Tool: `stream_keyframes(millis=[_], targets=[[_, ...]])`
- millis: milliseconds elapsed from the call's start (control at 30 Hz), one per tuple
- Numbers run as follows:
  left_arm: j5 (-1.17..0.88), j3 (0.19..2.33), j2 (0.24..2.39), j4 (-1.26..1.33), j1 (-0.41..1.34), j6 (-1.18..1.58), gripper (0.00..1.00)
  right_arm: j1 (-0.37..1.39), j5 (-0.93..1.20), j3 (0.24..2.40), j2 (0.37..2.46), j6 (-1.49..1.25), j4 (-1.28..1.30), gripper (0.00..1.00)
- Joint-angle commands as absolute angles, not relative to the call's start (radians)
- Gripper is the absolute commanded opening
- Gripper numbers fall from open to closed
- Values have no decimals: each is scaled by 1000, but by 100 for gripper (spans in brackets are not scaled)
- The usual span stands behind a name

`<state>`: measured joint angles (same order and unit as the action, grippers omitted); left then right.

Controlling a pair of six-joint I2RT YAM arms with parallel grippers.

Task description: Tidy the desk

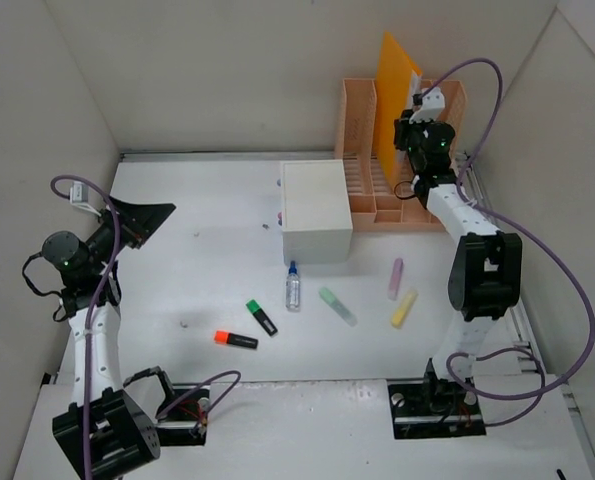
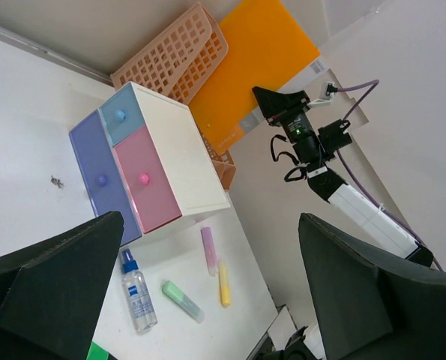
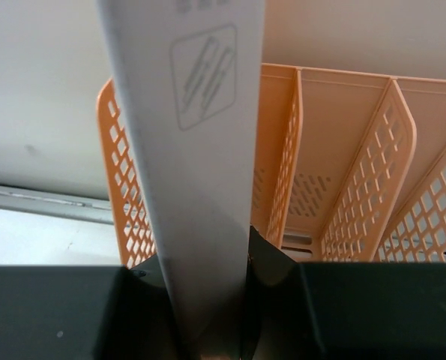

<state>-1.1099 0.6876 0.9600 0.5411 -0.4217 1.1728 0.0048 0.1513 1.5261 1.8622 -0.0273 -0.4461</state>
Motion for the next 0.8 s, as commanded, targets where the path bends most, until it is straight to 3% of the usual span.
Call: stream_keyframes(millis=[0,767], targets=[[-1083,730,925,500,-405,1100,100,-21,147,1537,1856,-49,-733,0],[-1025,729,833,265,-405,999,100,-87,376,1371,1950,-38,-965,0]])
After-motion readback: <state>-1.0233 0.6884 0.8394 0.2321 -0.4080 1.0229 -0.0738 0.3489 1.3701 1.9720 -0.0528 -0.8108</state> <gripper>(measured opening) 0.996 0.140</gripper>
